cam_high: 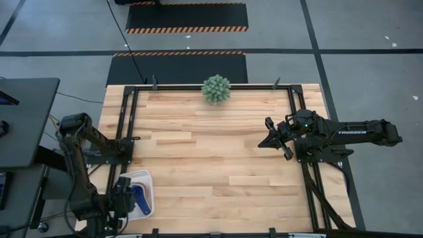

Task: Nest measuring cups in basket
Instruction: Return to Home Position

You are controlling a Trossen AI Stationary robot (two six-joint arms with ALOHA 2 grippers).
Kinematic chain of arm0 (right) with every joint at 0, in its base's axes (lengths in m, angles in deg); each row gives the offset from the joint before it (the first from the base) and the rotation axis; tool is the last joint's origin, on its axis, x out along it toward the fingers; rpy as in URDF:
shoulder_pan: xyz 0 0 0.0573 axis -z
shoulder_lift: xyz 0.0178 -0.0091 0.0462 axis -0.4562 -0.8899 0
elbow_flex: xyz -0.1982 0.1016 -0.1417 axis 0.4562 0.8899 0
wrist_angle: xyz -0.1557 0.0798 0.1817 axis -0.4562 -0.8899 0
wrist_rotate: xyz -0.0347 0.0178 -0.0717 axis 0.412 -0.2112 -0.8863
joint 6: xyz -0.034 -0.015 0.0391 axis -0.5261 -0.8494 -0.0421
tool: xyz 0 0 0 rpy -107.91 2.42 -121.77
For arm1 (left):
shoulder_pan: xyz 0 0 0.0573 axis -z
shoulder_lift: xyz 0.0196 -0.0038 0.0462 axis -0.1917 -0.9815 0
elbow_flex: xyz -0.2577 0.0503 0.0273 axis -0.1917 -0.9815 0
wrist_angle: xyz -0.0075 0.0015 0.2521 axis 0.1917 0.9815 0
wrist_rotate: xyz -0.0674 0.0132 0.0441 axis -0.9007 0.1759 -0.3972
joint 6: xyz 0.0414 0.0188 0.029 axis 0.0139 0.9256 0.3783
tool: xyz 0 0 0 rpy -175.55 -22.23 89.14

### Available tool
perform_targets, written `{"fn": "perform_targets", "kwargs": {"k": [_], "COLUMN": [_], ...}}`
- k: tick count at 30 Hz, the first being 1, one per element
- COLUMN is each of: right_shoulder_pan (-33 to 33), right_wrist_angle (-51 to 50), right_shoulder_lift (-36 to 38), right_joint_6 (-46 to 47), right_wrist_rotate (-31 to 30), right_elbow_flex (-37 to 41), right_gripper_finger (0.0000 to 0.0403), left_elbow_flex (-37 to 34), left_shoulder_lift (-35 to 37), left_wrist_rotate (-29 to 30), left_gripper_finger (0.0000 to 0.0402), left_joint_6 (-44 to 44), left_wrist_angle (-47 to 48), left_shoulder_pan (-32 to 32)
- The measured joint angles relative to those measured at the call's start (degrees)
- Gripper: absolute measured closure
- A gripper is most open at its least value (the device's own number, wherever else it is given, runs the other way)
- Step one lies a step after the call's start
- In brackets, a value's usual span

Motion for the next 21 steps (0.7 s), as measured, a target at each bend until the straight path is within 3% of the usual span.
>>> {"fn": "perform_targets", "kwargs": {"k": [4,15,21], "right_shoulder_pan": [0.0,0.0,0.0], "right_wrist_angle": [0.1,4.1,9.1], "right_shoulder_lift": [0.0,0.1,1.8], "right_joint_6": [0.5,12.7,14.4], "right_wrist_rotate": [0.0,2.0,8.8], "right_elbow_flex": [0.0,0.0,-0.1], "right_gripper_finger": [0.0389,0.0389,0.0389], "left_elbow_flex": [6.3,20.8,22.8], "left_shoulder_lift": [0.0,0.0,4.1], "left_wrist_rotate": [4.5,30.4,41.6], "left_gripper_finger": [0.0196,0.0196,0.0196], "left_joint_6": [-4.1,-12.2,-14.1], "left_wrist_angle": [9.8,28.4,29.0], "left_shoulder_pan": [0.7,2.8,1.8]}}
